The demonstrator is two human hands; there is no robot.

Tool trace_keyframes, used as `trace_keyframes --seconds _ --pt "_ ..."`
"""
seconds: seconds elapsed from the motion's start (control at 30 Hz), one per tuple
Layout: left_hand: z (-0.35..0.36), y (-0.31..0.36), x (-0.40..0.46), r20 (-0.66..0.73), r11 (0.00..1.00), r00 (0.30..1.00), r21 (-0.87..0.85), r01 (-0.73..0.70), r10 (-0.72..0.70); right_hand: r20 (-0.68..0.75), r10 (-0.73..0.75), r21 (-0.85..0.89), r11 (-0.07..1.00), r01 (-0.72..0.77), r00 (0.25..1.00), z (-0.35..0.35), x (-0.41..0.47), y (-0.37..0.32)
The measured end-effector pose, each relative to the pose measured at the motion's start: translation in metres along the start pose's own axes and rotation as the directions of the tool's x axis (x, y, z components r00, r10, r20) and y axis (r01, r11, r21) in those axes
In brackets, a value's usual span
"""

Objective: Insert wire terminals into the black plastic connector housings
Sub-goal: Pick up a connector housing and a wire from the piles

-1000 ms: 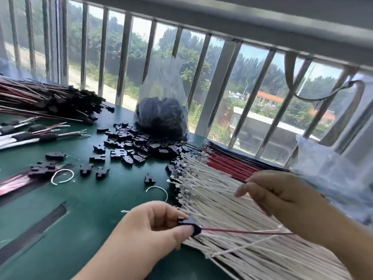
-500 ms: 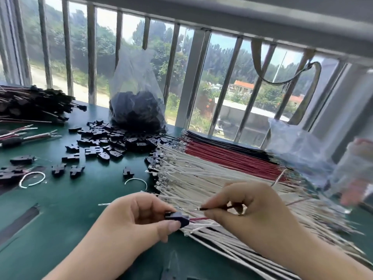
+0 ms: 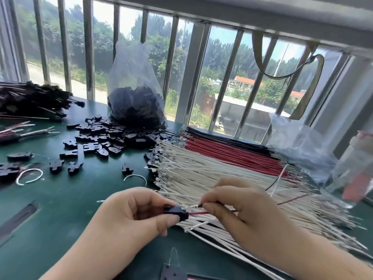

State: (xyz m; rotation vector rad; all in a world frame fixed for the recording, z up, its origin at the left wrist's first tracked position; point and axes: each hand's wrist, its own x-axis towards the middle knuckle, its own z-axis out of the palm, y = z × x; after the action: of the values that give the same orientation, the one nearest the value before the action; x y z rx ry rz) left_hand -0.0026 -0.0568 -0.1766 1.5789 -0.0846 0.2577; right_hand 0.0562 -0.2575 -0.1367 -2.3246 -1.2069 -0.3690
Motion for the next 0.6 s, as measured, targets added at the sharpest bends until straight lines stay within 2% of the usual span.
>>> trace_keyframes --seconds 0.17,0.3,0.6 --pt "0.001 0.000 -0.001 0.016 1.000 1.000 0.023 0.017 -0.017 0.076 -0.041 -0.103 0.993 0.048 0.996 0.000 -0.001 -0.002" --pt "0.001 0.000 0.000 0.010 0.998 1.000 0.060 0.009 -0.010 0.106 -0.050 -0.121 0.991 0.063 0.993 0.000 -0.001 -0.005" --pt "0.005 0.002 -0.003 0.047 0.994 0.999 0.106 0.008 -0.013 0.067 -0.118 -0.152 0.980 0.127 0.991 0.000 -0.001 -0.013"
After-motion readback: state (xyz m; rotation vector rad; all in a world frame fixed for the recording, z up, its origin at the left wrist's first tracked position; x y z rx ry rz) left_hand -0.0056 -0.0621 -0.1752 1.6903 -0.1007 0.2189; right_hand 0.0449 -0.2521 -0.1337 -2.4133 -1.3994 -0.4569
